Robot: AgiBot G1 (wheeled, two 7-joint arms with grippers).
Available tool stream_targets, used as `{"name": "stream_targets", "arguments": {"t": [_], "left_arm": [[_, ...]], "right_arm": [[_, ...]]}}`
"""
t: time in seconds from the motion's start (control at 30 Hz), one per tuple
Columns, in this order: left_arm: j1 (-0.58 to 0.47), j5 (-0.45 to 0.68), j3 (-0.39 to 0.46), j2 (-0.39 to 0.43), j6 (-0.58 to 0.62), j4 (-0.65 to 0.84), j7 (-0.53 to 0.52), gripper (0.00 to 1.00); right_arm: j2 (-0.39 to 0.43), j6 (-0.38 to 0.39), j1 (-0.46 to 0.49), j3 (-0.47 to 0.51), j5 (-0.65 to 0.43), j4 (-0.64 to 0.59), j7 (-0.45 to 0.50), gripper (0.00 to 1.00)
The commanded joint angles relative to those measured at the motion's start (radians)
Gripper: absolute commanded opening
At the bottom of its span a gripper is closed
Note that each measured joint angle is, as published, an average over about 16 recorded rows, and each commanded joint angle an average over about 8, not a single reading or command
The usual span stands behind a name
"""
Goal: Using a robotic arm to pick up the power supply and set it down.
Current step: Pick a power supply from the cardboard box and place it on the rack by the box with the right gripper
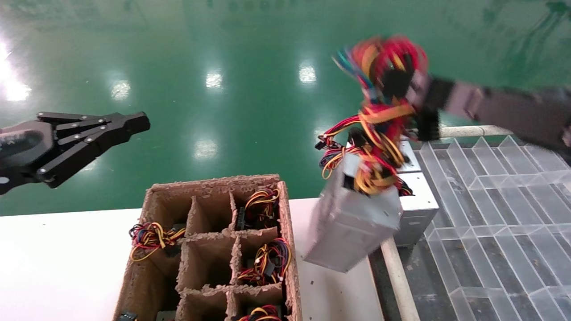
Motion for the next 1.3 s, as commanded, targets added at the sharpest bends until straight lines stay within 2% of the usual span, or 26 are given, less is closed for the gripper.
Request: {"name": "stream_targets", "arguments": {"t": [0.03, 0.37, 0.63, 0.97, 1.3], "left_arm": [[0.0, 0.0, 0.0, 0.0, 0.0, 0.0, 0.0, 0.0], [0.0, 0.0, 0.0, 0.0, 0.0, 0.0, 0.0, 0.0], [0.0, 0.0, 0.0, 0.0, 0.0, 0.0, 0.0, 0.0], [0.0, 0.0, 0.0, 0.0, 0.0, 0.0, 0.0, 0.0], [0.0, 0.0, 0.0, 0.0, 0.0, 0.0, 0.0, 0.0]], "right_arm": [[0.056, -0.003, -0.031, 0.005, 0.005, 0.015, 0.014, 0.0], [0.265, 0.002, -0.236, 0.048, 0.089, 0.04, 0.003, 0.0], [0.397, -0.011, -0.422, 0.069, 0.179, -0.006, -0.056, 0.0], [0.486, -0.023, -0.631, 0.065, 0.311, -0.118, -0.198, 0.0], [0.538, -0.028, -0.767, 0.036, 0.429, -0.215, -0.316, 0.0]]}}
